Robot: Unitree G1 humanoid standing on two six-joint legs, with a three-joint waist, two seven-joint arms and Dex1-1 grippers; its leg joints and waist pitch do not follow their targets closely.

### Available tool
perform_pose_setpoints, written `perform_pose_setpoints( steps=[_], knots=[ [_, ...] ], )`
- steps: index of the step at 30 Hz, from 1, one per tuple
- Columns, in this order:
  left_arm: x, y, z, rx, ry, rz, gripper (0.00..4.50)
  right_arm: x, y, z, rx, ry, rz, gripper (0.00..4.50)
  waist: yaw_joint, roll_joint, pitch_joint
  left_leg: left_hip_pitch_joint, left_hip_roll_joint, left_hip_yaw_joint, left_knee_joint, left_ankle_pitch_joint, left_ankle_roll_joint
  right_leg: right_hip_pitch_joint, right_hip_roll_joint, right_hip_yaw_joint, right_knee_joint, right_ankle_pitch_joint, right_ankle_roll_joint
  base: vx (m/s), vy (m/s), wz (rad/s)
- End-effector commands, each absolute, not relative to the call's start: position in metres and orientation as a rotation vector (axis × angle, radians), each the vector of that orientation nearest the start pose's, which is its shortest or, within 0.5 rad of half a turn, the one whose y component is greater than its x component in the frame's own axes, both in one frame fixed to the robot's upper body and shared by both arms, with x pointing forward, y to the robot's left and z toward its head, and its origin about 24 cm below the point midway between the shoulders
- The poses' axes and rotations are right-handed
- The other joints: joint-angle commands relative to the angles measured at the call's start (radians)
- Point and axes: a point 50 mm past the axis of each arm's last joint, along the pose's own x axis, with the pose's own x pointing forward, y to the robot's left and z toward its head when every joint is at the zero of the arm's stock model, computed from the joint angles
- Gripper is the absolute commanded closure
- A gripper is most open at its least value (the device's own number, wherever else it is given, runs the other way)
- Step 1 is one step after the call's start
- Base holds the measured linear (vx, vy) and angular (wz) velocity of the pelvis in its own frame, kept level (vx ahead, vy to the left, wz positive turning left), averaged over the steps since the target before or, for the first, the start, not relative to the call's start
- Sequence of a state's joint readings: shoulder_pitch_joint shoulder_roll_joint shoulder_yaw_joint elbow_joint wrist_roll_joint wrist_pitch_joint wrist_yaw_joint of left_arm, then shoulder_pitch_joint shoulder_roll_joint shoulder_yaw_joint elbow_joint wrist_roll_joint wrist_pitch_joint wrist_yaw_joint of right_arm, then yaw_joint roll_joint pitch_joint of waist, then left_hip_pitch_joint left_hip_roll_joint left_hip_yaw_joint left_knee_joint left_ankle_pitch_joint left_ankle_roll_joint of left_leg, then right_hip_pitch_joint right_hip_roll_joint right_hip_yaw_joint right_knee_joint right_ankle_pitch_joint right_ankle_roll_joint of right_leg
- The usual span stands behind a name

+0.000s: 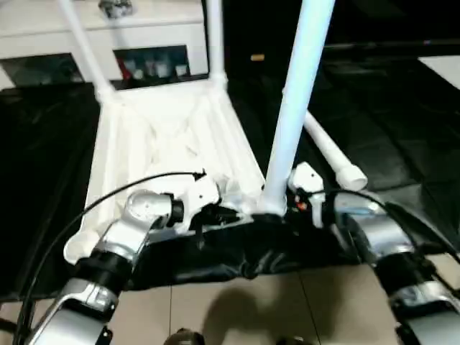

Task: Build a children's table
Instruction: Rotate leg to tighten

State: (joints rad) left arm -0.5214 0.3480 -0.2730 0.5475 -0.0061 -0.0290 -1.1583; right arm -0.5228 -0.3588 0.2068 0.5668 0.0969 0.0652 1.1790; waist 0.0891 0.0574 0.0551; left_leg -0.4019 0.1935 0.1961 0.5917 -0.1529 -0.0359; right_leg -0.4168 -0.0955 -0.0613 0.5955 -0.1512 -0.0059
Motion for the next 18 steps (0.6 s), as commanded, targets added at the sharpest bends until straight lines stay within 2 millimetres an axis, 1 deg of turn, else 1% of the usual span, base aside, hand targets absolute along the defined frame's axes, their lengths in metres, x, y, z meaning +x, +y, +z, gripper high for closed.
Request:
perform_pose_setpoints(
  steps=[1, 2, 3, 4, 5, 7, 8, 9, 10, 11, 12, 13, 14, 16, 17, 18],
  knots=[
    [0.311, 0.129, 0.064, 0.432, 0.226, -1.321, 4.50, 0.301, -0.130, 0.045, -0.215, 0.364, 1.383, 0.41, -0.002, -0.011, -0.076, 0.031, 0.038, -0.014, -0.069, -0.306, 0.045, 0.042, -0.045, 0.032, -0.068, -0.298, -0.213, 0.000, 0.000, 0.00],
    [0.310, 0.132, 0.064, 0.432, 0.232, -1.323, 4.50, 0.301, -0.129, 0.046, -0.211, 0.361, 1.390, 0.41, 0.000, -0.016, -0.076, 0.031, 0.038, -0.015, -0.070, -0.305, 0.041, 0.043, -0.046, 0.032, -0.068, -0.307, -0.210, 0.000, 0.000, 0.00],
    [0.309, 0.135, 0.065, 0.433, 0.236, -1.324, 4.50, 0.301, -0.128, 0.047, -0.204, 0.362, 1.398, 0.41, -0.001, -0.014, -0.076, 0.028, 0.038, -0.016, -0.071, -0.302, 0.039, 0.044, -0.047, 0.031, -0.067, -0.311, -0.207, 0.000, 0.000, 0.00],
    [0.309, 0.135, 0.065, 0.433, 0.236, -1.324, 4.50, 0.301, -0.128, 0.047, -0.204, 0.362, 1.398, 0.41, -0.001, -0.013, -0.076, 0.029, 0.038, -0.017, -0.072, -0.304, 0.037, 0.043, -0.046, 0.031, -0.067, -0.313, -0.205, 0.000, 0.000, 0.00],
    [0.307, 0.140, 0.065, 0.431, 0.245, -1.326, 4.50, 0.301, -0.126, 0.048, -0.201, 0.357, 1.405, 0.41, -0.001, -0.021, -0.075, 0.031, 0.039, -0.015, -0.072, -0.309, 0.036, 0.041, -0.046, 0.032, -0.068, -0.319, -0.204, 0.000, 0.000, 0.00],
    [0.305, 0.145, 0.065, 0.435, 0.254, -1.326, 4.50, 0.301, -0.122, 0.048, -0.191, 0.355, 1.414, 0.41, 0.001, -0.014, -0.076, 0.028, 0.039, -0.018, -0.073, -0.304, 0.031, 0.043, -0.047, 0.031, -0.064, -0.318, -0.204, 0.000, 0.000, 0.00],
    [0.302, 0.152, 0.065, 0.436, 0.270, -1.328, 4.50, 0.300, -0.116, 0.048, -0.182, 0.347, 1.428, 0.41, 0.000, -0.019, -0.074, 0.029, 0.039, -0.016, -0.074, -0.312, 0.030, 0.039, -0.045, 0.031, -0.066, -0.320, -0.203, 0.000, 0.000, 0.00],
    [0.301, 0.155, 0.065, 0.437, 0.276, -1.329, 4.50, 0.300, -0.114, 0.048, -0.176, 0.345, 1.434, 0.41, -0.001, -0.016, -0.075, 0.028, 0.040, -0.017, -0.075, -0.314, 0.026, 0.040, -0.047, 0.031, -0.063, -0.318, -0.205, 0.000, 0.000, 0.00],
    [0.298, 0.159, 0.066, 0.439, 0.284, -1.332, 4.50, 0.299, -0.108, 0.046, -0.166, 0.343, 1.445, 0.41, -0.003, -0.016, -0.075, 0.026, 0.040, -0.019, -0.077, -0.312, 0.023, 0.042, -0.046, 0.031, -0.061, -0.314, -0.204, 0.000, 0.000, 0.00],
    [0.297, 0.161, 0.066, 0.441, 0.286, -1.333, 4.50, 0.298, -0.105, 0.045, -0.164, 0.341, 1.449, 0.41, -0.004, -0.017, -0.074, 0.031, 0.041, -0.016, -0.077, -0.325, 0.016, 0.037, -0.045, 0.032, -0.064, -0.315, -0.205, 0.000, 0.000, 0.00],
    [0.296, 0.163, 0.067, 0.441, 0.292, -1.336, 4.50, 0.298, -0.102, 0.045, -0.155, 0.341, 1.455, 0.55, -0.004, -0.017, -0.074, 0.031, 0.041, -0.016, -0.077, -0.325, 0.016, 0.037, -0.045, 0.032, -0.064, -0.315, -0.205, 0.000, 0.000, 0.00],
    [0.296, 0.163, 0.067, 0.441, 0.292, -1.336, 4.50, 0.298, -0.102, 0.045, -0.154, 0.341, 1.456, 0.55, -0.004, -0.016, -0.073, 0.031, 0.041, -0.017, -0.078, -0.332, 0.011, 0.038, -0.046, 0.032, -0.064, -0.322, -0.205, 0.000, 0.000, 0.00],
    [0.296, 0.164, 0.067, 0.442, 0.295, -1.336, 4.50, 0.298, -0.099, 0.044, -0.150, 0.341, 1.460, 0.65, -0.002, -0.013, -0.073, 0.034, 0.042, -0.016, -0.078, -0.336, 0.007, 0.035, -0.046, 0.033, -0.064, -0.323, -0.205, 0.000, 0.000, 0.00],
    [0.294, 0.166, 0.068, 0.442, 0.300, -1.337, 4.50, 0.297, -0.095, 0.043, -0.147, 0.339, 1.465, 0.77, -0.001, -0.013, -0.073, 0.035, 0.041, -0.016, -0.078, -0.336, 0.002, 0.035, -0.045, 0.034, -0.063, -0.313, -0.207, 0.000, 0.000, 0.00],
    [0.293, 0.167, 0.068, 0.442, 0.302, -1.335, 4.50, 0.298, -0.092, 0.043, -0.148, 0.335, 1.466, 0.98, -0.001, -0.012, -0.074, 0.034, 0.041, -0.016, -0.079, -0.339, -0.001, 0.036, -0.045, 0.033, -0.061, -0.310, -0.208, 0.000, 0.000, 0.00],
    [0.293, 0.167, 0.068, 0.442, 0.302, -1.335, 4.50, 0.298, -0.092, 0.043, -0.148, 0.335, 1.466, 0.98, -0.002, -0.012, -0.073, 0.035, 0.041, -0.016, -0.080, -0.343, -0.004, 0.036, -0.044, 0.034, -0.061, -0.306, -0.208, 0.000, 0.000, 0.00]
  ],
)
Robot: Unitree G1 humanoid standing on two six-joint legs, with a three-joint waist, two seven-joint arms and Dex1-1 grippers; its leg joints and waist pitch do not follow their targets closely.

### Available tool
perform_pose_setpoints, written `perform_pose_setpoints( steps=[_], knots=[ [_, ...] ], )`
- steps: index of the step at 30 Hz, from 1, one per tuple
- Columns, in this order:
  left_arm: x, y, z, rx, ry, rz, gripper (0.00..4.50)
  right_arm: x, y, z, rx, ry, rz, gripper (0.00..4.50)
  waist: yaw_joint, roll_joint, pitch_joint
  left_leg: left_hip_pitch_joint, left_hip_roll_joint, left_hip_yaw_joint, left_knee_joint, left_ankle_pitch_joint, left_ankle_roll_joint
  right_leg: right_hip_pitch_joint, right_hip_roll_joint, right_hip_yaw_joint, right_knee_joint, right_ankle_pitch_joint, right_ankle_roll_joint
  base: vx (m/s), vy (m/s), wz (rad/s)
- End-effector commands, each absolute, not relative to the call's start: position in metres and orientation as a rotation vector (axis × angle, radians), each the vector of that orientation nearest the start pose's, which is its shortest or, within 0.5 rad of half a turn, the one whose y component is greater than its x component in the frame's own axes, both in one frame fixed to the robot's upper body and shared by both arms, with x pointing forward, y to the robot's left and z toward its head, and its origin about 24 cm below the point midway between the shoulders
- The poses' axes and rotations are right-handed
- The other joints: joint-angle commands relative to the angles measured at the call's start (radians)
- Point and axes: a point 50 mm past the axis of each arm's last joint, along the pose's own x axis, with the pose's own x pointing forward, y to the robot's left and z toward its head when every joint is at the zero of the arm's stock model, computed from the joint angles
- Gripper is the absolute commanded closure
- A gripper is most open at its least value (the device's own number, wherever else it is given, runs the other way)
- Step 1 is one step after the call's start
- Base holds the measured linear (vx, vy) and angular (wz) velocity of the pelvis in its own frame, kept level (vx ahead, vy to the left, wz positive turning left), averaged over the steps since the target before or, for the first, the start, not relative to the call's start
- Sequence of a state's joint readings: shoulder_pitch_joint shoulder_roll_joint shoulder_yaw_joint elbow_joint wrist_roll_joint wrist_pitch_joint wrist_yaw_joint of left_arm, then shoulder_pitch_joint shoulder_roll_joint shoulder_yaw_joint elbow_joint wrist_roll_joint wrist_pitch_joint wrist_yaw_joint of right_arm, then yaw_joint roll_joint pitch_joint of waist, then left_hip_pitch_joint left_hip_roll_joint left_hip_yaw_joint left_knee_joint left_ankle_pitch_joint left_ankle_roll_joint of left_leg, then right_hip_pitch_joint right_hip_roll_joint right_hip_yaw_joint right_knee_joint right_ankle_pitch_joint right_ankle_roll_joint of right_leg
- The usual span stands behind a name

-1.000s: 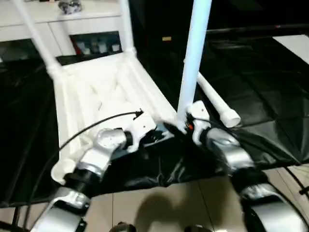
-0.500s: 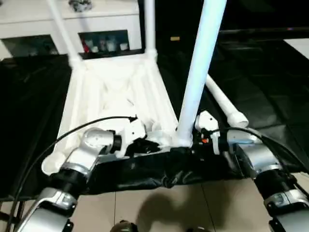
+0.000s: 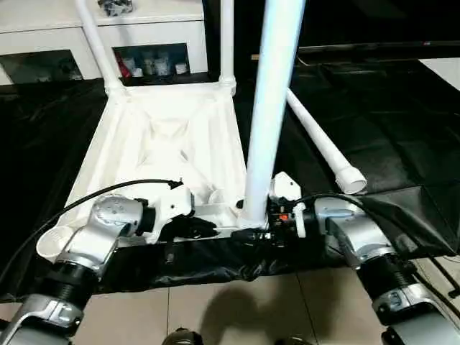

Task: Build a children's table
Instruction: Rotate leg to tighten

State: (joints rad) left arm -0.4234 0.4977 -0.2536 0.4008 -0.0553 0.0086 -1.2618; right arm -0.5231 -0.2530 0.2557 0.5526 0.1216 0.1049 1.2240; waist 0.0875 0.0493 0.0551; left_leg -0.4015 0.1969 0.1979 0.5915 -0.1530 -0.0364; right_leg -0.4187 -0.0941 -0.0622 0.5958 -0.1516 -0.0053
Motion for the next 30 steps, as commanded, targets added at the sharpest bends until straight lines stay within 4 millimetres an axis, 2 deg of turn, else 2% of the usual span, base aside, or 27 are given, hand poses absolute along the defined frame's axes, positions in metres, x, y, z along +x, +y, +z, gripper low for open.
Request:
perform_pose_setpoints(
  steps=[1, 8, 11, 12, 13, 14, 15, 17, 18, 19, 21, 24, 26, 27, 28, 30],
  knots=[
    [0.293, 0.167, 0.068, 0.442, 0.302, -1.334, 4.50, 0.298, -0.091, 0.043, -0.147, 0.335, 1.465, 1.07, 0.000, -0.004, -0.073, 0.034, 0.038, -0.018, -0.079, -0.343, -0.004, 0.038, -0.046, 0.035, -0.062, -0.306, -0.209, 0.000, 0.000, 0.00],
    [0.294, 0.163, 0.066, 0.430, 0.305, -1.334, 4.50, 0.297, -0.094, 0.041, -0.164, 0.350, 1.453, 1.66, -0.001, 0.000, -0.075, 0.035, 0.036, -0.016, -0.077, -0.328, -0.005, 0.040, -0.044, 0.035, -0.060, -0.273, -0.213, 0.000, 0.000, 0.00],
    [0.296, 0.160, 0.067, 0.407, 0.290, -1.312, 4.50, 0.299, -0.095, 0.038, -0.162, 0.343, 1.398, 1.74, -0.003, 0.000, -0.075, 0.036, 0.035, -0.016, -0.077, -0.333, -0.007, 0.040, -0.044, 0.035, -0.059, -0.274, -0.214, 0.000, 0.000, 0.00],
    [0.301, 0.156, 0.067, 0.387, 0.276, -1.260, 4.50, 0.303, -0.094, 0.035, -0.164, 0.323, 1.312, 1.74, -0.004, -0.001, -0.074, 0.035, 0.035, -0.016, -0.077, -0.336, -0.011, 0.040, -0.045, 0.036, -0.060, -0.282, -0.212, 0.000, 0.000, 0.00],
    [0.301, 0.156, 0.067, 0.387, 0.276, -1.260, 4.50, 0.303, -0.094, 0.035, -0.164, 0.323, 1.312, 1.75, -0.006, -0.001, -0.073, 0.034, 0.034, -0.017, -0.078, -0.339, -0.014, 0.039, -0.045, 0.036, -0.061, -0.290, -0.211, 0.000, 0.000, 0.00],
    [0.309, 0.151, 0.068, 0.367, 0.257, -1.184, 4.50, 0.311, -0.091, 0.030, -0.167, 0.315, 1.165, 1.75, -0.010, -0.005, -0.073, 0.034, 0.032, -0.017, -0.077, -0.346, -0.019, 0.040, -0.046, 0.036, -0.065, -0.313, -0.203, 0.000, 0.000, 0.00],
    [0.313, 0.147, 0.068, 0.357, 0.247, -1.140, 4.50, 0.315, -0.090, 0.026, -0.169, 0.320, 1.073, 1.75, -0.015, -0.002, -0.071, 0.034, 0.029, -0.018, -0.076, -0.350, -0.032, 0.037, -0.050, 0.037, -0.067, -0.338, -0.201, 0.000, 0.000, 0.00],
    [0.317, 0.143, 0.069, 0.353, 0.236, -1.106, 4.50, 0.319, -0.088, 0.023, -0.154, 0.326, 0.988, 1.76, -0.025, -0.005, -0.069, 0.036, 0.027, -0.023, -0.079, -0.376, -0.041, 0.039, -0.049, 0.034, -0.073, -0.391, -0.185, 0.000, 0.000, 0.00],
    [0.322, 0.135, 0.069, 0.352, 0.221, -1.058, 4.50, 0.324, -0.081, 0.020, -0.105, 0.332, 0.876, 1.77, -0.039, -0.004, -0.068, 0.034, 0.026, -0.025, -0.080, -0.394, -0.045, 0.039, -0.049, 0.033, -0.077, -0.424, -0.170, 0.000, 0.000, 0.00],
    [0.325, 0.131, 0.070, 0.352, 0.216, -1.038, 4.50, 0.326, -0.077, 0.019, -0.078, 0.333, 0.836, 1.77, -0.044, -0.004, -0.066, 0.038, 0.025, -0.026, -0.079, -0.414, -0.046, 0.037, -0.050, 0.031, -0.084, -0.452, -0.162, 0.000, 0.000, 0.00],
    [0.329, 0.117, 0.070, 0.352, 0.201, -0.996, 4.50, 0.330, -0.064, 0.017, -0.018, 0.346, 0.718, 1.78, -0.054, -0.002, -0.066, 0.038, 0.024, -0.028, -0.079, -0.426, -0.048, 0.034, -0.050, 0.030, -0.086, -0.469, -0.157, 0.000, 0.000, 0.00],
    [0.330, 0.100, 0.070, 0.362, 0.182, -0.990, 4.50, 0.333, -0.047, 0.016, -0.017, 0.348, 0.620, 1.78, -0.060, -0.004, -0.066, 0.038, 0.022, -0.031, -0.080, -0.444, -0.046, 0.035, -0.049, 0.025, -0.093, -0.503, -0.136, 0.000, 0.000, 0.00],
    [0.329, 0.093, 0.070, 0.349, 0.174, -1.000, 4.50, 0.332, -0.040, 0.016, -0.031, 0.339, 0.628, 1.78, -0.059, -0.004, -0.066, 0.039, 0.022, -0.030, -0.079, -0.449, -0.040, 0.032, -0.048, 0.026, -0.094, -0.495, -0.133, 0.000, 0.000, 0.00],
    [0.328, 0.089, 0.070, 0.347, 0.168, -1.011, 4.50, 0.332, -0.037, 0.017, -0.037, 0.332, 0.625, 1.78, -0.058, -0.007, -0.067, 0.039, 0.023, -0.029, -0.079, -0.446, -0.037, 0.032, -0.047, 0.026, -0.094, -0.487, -0.134, 0.000, 0.000, 0.00],
    [0.327, 0.087, 0.070, 0.347, 0.163, -1.019, 4.50, 0.332, -0.035, 0.017, -0.040, 0.327, 0.621, 1.43, -0.058, -0.007, -0.067, 0.038, 0.023, -0.029, -0.079, -0.443, -0.034, 0.031, -0.048, 0.028, -0.091, -0.473, -0.140, 0.000, 0.000, 0.00],
    [0.327, 0.084, 0.071, 0.348, 0.158, -1.021, 4.50, 0.333, -0.033, 0.017, -0.037, 0.324, 0.613, 1.08, -0.059, -0.006, -0.067, 0.038, 0.023, -0.029, -0.080, -0.444, -0.031, 0.031, -0.046, 0.028, -0.089, -0.455, -0.148, 0.000, 0.000, 0.00]
  ],
)
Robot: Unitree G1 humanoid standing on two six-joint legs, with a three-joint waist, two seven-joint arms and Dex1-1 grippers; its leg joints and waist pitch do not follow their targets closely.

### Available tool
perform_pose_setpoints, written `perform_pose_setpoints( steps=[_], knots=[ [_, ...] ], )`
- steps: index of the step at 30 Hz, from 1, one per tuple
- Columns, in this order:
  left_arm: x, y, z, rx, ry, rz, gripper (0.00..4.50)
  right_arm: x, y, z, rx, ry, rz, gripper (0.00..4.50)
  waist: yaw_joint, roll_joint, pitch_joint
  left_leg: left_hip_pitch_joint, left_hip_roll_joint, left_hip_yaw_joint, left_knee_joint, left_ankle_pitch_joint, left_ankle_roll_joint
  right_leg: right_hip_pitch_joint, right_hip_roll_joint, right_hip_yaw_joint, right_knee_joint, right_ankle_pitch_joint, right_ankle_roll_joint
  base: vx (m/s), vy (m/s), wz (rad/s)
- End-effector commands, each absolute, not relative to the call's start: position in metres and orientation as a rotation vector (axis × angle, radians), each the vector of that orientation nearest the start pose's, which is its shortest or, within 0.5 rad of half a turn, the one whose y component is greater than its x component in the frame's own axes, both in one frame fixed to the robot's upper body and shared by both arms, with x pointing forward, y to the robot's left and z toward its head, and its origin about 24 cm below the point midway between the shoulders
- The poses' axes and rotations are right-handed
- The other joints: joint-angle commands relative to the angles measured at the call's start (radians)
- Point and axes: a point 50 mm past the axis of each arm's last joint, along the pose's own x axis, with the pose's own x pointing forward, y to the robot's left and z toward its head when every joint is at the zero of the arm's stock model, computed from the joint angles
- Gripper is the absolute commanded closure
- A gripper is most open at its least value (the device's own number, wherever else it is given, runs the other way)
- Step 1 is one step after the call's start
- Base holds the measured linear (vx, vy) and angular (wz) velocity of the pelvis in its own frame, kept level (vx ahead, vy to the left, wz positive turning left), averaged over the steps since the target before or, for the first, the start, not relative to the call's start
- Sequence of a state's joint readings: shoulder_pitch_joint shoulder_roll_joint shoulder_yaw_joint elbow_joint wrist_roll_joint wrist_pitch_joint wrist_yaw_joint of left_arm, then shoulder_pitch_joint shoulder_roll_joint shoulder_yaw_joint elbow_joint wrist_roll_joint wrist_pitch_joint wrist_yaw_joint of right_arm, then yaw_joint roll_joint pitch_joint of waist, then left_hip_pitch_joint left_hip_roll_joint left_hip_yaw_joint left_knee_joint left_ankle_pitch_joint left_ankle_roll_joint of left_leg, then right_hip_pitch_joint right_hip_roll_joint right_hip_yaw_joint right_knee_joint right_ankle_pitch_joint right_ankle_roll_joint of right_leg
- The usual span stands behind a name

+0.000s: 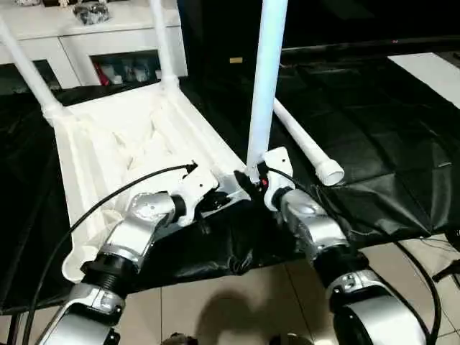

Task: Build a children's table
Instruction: Rotate leg to tighten

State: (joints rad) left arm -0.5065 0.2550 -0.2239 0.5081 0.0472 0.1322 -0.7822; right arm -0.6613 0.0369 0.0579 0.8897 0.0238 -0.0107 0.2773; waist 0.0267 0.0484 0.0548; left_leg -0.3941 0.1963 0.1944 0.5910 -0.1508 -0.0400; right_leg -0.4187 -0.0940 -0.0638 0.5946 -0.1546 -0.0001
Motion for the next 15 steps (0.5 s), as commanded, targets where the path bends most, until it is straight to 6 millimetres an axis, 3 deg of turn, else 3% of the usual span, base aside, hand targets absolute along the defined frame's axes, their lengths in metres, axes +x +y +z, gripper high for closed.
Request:
perform_pose_setpoints(
  steps=[1, 7, 13, 14, 15],
  knots=[
    [0.326, 0.084, 0.071, 0.354, 0.153, -1.038, 4.50, 0.334, -0.034, 0.017, -0.023, 0.323, 0.612, 1.08, 0.002, -0.004, -0.067, 0.031, 0.024, -0.024, -0.079, -0.446, -0.026, 0.031, -0.046, 0.030, -0.088, -0.447, -0.155, 0.000, 0.000, 0.00],
    [0.319, 0.092, 0.072, 0.371, 0.138, -1.136, 4.50, 0.340, -0.046, 0.026, -0.056, 0.259, 0.664, 0.73, 0.006, -0.001, -0.072, 0.029, 0.025, -0.021, -0.078, -0.425, -0.015, 0.036, -0.045, 0.033, -0.080, -0.365, -0.181, 0.000, 0.000, 0.00],
    [0.313, 0.106, 0.073, 0.384, 0.153, -1.232, 4.50, 0.334, -0.066, 0.031, -0.156, 0.224, 0.906, 0.73, 0.012, -0.001, -0.077, 0.024, 0.028, -0.014, -0.073, -0.343, 0.016, 0.046, -0.043, 0.035, -0.063, -0.231, -0.229, 0.000, 0.000, 0.00],
    [0.312, 0.111, 0.074, 0.383, 0.162, -1.253, 4.50, 0.329, -0.073, 0.031, -0.195, 0.228, 1.002, 0.73, 0.021, -0.003, -0.079, 0.023, 0.028, -0.010, -0.068, -0.313, 0.035, 0.051, -0.040, 0.033, -0.058, -0.196, -0.234, 0.000, 0.000, 0.00],
    [0.311, 0.114, 0.074, 0.382, 0.168, -1.264, 4.50, 0.326, -0.078, 0.031, -0.215, 0.233, 1.057, 0.73, 0.025, -0.006, -0.079, 0.025, 0.032, -0.010, -0.067, -0.301, 0.041, 0.048, -0.041, 0.034, -0.057, -0.186, -0.238, 0.000, 0.000, 0.00]
  ],
)
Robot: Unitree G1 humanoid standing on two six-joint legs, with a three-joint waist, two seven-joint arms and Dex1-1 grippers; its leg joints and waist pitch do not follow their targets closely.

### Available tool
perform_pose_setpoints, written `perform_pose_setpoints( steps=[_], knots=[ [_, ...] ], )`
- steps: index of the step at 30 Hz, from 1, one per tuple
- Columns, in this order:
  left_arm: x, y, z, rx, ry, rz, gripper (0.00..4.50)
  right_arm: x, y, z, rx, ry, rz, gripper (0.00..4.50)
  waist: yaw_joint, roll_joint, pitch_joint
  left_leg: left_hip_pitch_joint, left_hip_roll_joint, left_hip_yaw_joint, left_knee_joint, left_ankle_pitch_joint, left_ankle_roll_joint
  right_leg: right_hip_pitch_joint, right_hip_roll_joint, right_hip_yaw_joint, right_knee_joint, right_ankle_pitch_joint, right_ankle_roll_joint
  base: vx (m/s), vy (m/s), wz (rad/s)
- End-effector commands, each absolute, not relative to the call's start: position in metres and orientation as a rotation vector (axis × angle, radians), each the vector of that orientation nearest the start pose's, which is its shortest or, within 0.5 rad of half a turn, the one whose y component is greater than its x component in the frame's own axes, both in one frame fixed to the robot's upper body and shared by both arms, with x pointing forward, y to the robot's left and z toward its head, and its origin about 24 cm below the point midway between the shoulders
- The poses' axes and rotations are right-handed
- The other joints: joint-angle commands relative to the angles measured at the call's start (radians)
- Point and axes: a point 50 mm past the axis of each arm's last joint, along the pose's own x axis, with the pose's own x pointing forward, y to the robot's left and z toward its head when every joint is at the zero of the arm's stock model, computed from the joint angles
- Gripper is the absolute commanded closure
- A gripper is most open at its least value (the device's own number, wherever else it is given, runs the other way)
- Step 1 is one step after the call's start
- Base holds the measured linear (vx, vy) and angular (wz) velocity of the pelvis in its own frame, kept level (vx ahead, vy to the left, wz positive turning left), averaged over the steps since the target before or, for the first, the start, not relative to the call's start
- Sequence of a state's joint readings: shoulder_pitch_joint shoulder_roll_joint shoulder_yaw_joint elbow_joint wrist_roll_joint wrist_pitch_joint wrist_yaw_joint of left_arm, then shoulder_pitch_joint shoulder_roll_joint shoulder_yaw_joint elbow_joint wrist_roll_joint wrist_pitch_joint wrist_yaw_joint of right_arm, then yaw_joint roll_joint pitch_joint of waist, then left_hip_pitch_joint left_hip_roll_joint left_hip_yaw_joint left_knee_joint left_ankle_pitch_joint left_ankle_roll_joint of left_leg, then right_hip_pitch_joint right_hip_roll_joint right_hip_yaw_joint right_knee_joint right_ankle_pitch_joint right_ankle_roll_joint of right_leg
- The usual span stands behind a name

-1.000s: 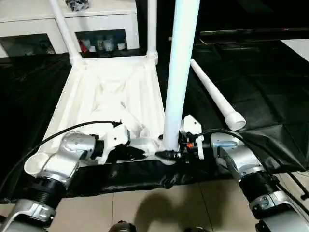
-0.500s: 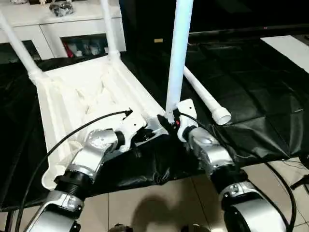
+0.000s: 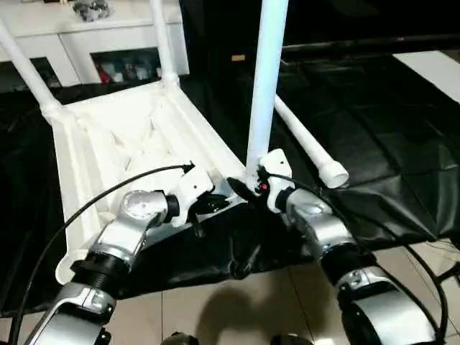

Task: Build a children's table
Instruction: Rotate leg to tighten

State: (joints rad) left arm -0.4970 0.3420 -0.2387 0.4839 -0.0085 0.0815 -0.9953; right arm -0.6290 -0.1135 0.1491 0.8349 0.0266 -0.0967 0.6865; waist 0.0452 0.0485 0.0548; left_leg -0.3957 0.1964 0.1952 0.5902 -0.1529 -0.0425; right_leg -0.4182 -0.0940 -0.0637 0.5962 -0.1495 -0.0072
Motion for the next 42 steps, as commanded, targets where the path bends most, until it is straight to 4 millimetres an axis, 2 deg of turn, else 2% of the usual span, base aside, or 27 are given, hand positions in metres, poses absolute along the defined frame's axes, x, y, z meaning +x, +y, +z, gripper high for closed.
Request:
perform_pose_setpoints(
  steps=[1, 2, 4, 5, 6, 8, 9, 10, 12, 16, 17, 22, 27, 30, 34, 37, 38, 39, 40, 41, 42],
  knots=[
    [0.311, 0.114, 0.074, 0.382, 0.168, -1.267, 4.50, 0.326, -0.079, 0.031, -0.218, 0.235, 1.067, 0.73, 0.009, -0.004, -0.080, 0.029, 0.031, -0.008, -0.064, -0.294, 0.050, 0.047, -0.039, 0.034, -0.057, -0.181, -0.237, 0.000, 0.000, 0.00],
    [0.310, 0.118, 0.075, 0.382, 0.169, -1.287, 4.50, 0.320, -0.085, 0.031, -0.237, 0.255, 1.157, 0.73, 0.015, -0.004, -0.080, 0.025, 0.031, -0.008, -0.063, -0.274, 0.060, 0.051, -0.039, 0.032, -0.055, -0.172, -0.243, 0.000, 0.000, 0.00],
    [0.309, 0.121, 0.075, 0.381, 0.176, -1.296, 4.50, 0.318, -0.088, 0.032, -0.241, 0.262, 1.204, 0.73, 0.025, -0.003, -0.080, 0.028, 0.034, -0.007, -0.061, -0.267, 0.065, 0.047, -0.041, 0.032, -0.055, -0.173, -0.246, 0.000, 0.000, 0.00],
    [0.309, 0.122, 0.075, 0.381, 0.181, -1.303, 4.50, 0.316, -0.091, 0.033, -0.243, 0.266, 1.237, 0.73, 0.031, -0.003, -0.077, 0.029, 0.036, -0.007, -0.065, -0.286, 0.053, 0.045, -0.042, 0.032, -0.059, -0.213, -0.241, 0.000, 0.000, 0.00],
    [0.307, 0.125, 0.075, 0.380, 0.193, -1.322, 4.50, 0.311, -0.095, 0.035, -0.253, 0.278, 1.309, 0.73, 0.031, -0.003, -0.077, 0.029, 0.036, -0.007, -0.065, -0.286, 0.053, 0.045, -0.042, 0.032, -0.059, -0.213, -0.241, 0.000, 0.000, 0.00],
    [0.304, 0.130, 0.073, 0.373, 0.215, -1.357, 4.50, 0.304, -0.104, 0.040, -0.253, 0.325, 1.444, 0.73, 0.043, -0.007, -0.075, 0.037, 0.038, -0.007, -0.068, -0.326, 0.038, 0.043, -0.039, 0.033, -0.062, -0.267, -0.224, 0.000, 0.000, 0.00],
    [0.304, 0.131, 0.073, 0.372, 0.217, -1.360, 4.50, 0.303, -0.105, 0.040, -0.252, 0.330, 1.455, 0.73, 0.048, -0.006, -0.074, 0.040, 0.041, -0.006, -0.068, -0.338, 0.036, 0.038, -0.040, 0.035, -0.064, -0.281, -0.221, 0.000, 0.000, 0.00],
    [0.303, 0.131, 0.073, 0.370, 0.220, -1.367, 4.50, 0.302, -0.107, 0.041, -0.252, 0.345, 1.476, 0.73, 0.049, -0.004, -0.073, 0.041, 0.041, -0.005, -0.068, -0.346, 0.032, 0.035, -0.039, 0.036, -0.065, -0.287, -0.221, 0.000, 0.000, 0.00],
    [0.303, 0.133, 0.072, 0.374, 0.229, -1.375, 4.50, 0.300, -0.111, 0.042, -0.264, 0.377, 1.514, 0.73, 0.049, -0.006, -0.073, 0.036, 0.039, -0.008, -0.071, -0.347, 0.023, 0.039, -0.042, 0.036, -0.066, -0.306, -0.216, 0.000, 0.000, 0.00],
    [0.302, 0.135, 0.071, 0.376, 0.238, -1.382, 4.50, 0.298, -0.116, 0.042, -0.274, 0.414, 1.548, 0.73, 0.052, -0.010, -0.071, 0.033, 0.038, -0.012, -0.073, -0.359, 0.009, 0.040, -0.047, 0.036, -0.072, -0.376, -0.187, 0.000, 0.000, 0.00],
    [0.302, 0.137, 0.071, 0.376, 0.242, -1.387, 4.50, 0.298, -0.117, 0.043, -0.271, 0.431, 1.559, 0.88, 0.052, -0.009, -0.070, 0.034, 0.038, -0.012, -0.073, -0.362, 0.006, 0.038, -0.047, 0.036, -0.074, -0.385, -0.184, 0.000, 0.000, 0.00],
    [0.302, 0.139, 0.071, 0.374, 0.253, -1.397, 4.50, 0.297, -0.119, 0.043, -0.259, 0.456, 1.580, 1.15, 0.052, -0.011, -0.071, 0.033, 0.038, -0.013, -0.073, -0.351, 0.005, 0.038, -0.047, 0.036, -0.072, -0.372, -0.189, 0.000, 0.000, 0.00],
    [0.301, 0.140, 0.071, 0.370, 0.260, -1.403, 4.50, 0.293, -0.118, 0.044, -0.226, 0.470, 1.605, 1.61, 0.054, -0.010, -0.075, 0.032, 0.038, -0.012, -0.071, -0.327, 0.012, 0.041, -0.046, 0.035, -0.067, -0.327, -0.202, 0.000, 0.000, 0.00],
    [0.301, 0.140, 0.070, 0.367, 0.264, -1.406, 4.50, 0.291, -0.116, 0.043, -0.205, 0.475, 1.612, 1.67, 0.056, -0.011, -0.075, 0.029, 0.037, -0.012, -0.070, -0.308, 0.018, 0.043, -0.047, 0.035, -0.066, -0.322, -0.199, 0.000, 0.000, 0.00],
    [0.302, 0.138, 0.069, 0.353, 0.258, -1.391, 4.50, 0.290, -0.113, 0.041, -0.152, 0.459, 1.595, 1.71, 0.057, -0.009, -0.076, 0.031, 0.038, -0.011, -0.069, -0.313, 0.016, 0.041, -0.047, 0.035, -0.067, -0.325, -0.199, 0.000, 0.000, 0.00],
    [0.311, 0.127, 0.070, 0.337, 0.234, -1.299, 4.50, 0.295, -0.102, 0.040, -0.080, 0.391, 1.507, 1.72, 0.059, -0.011, -0.074, 0.030, 0.038, -0.011, -0.070, -0.316, 0.014, 0.041, -0.047, 0.035, -0.068, -0.339, -0.195, 0.000, 0.000, 0.00],
    [0.314, 0.125, 0.070, 0.337, 0.226, -1.270, 4.50, 0.297, -0.099, 0.039, -0.076, 0.381, 1.466, 1.72, 0.056, -0.010, -0.073, 0.032, 0.037, -0.011, -0.070, -0.325, 0.006, 0.036, -0.048, 0.035, -0.071, -0.358, -0.192, 0.000, 0.000, 0.00],
    [0.319, 0.118, 0.071, 0.331, 0.213, -1.222, 4.50, 0.303, -0.094, 0.036, -0.086, 0.355, 1.384, 1.72, 0.052, -0.010, -0.071, 0.032, 0.035, -0.013, -0.070, -0.340, -0.006, 0.037, -0.049, 0.034, -0.074, -0.390, -0.183, 0.000, 0.000, 0.00],
    [0.319, 0.118, 0.071, 0.331, 0.213, -1.222, 4.50, 0.303, -0.094, 0.036, -0.086, 0.355, 1.384, 1.72, 0.051, -0.011, -0.070, 0.033, 0.034, -0.015, -0.072, -0.348, -0.012, 0.038, -0.050, 0.033, -0.076, -0.405, -0.177, 0.000, 0.000, 0.00],
    [0.327, 0.106, 0.072, 0.336, 0.189, -1.128, 4.50, 0.315, -0.082, 0.029, -0.104, 0.342, 1.177, 1.73, 0.047, -0.006, -0.070, 0.032, 0.034, -0.018, -0.074, -0.365, -0.019, 0.039, -0.052, 0.031, -0.078, -0.433, -0.165, 0.000, 0.000, 0.00],
    [0.331, 0.099, 0.073, 0.332, 0.178, -1.067, 4.50, 0.322, -0.076, 0.025, -0.097, 0.341, 1.046, 1.73, 0.029, -0.005, -0.063, 0.034, 0.032, -0.019, -0.076, -0.396, -0.041, 0.030, -0.050, 0.030, -0.083, -0.468, -0.162, 0.000, 0.000, 0.00]
  ],
)
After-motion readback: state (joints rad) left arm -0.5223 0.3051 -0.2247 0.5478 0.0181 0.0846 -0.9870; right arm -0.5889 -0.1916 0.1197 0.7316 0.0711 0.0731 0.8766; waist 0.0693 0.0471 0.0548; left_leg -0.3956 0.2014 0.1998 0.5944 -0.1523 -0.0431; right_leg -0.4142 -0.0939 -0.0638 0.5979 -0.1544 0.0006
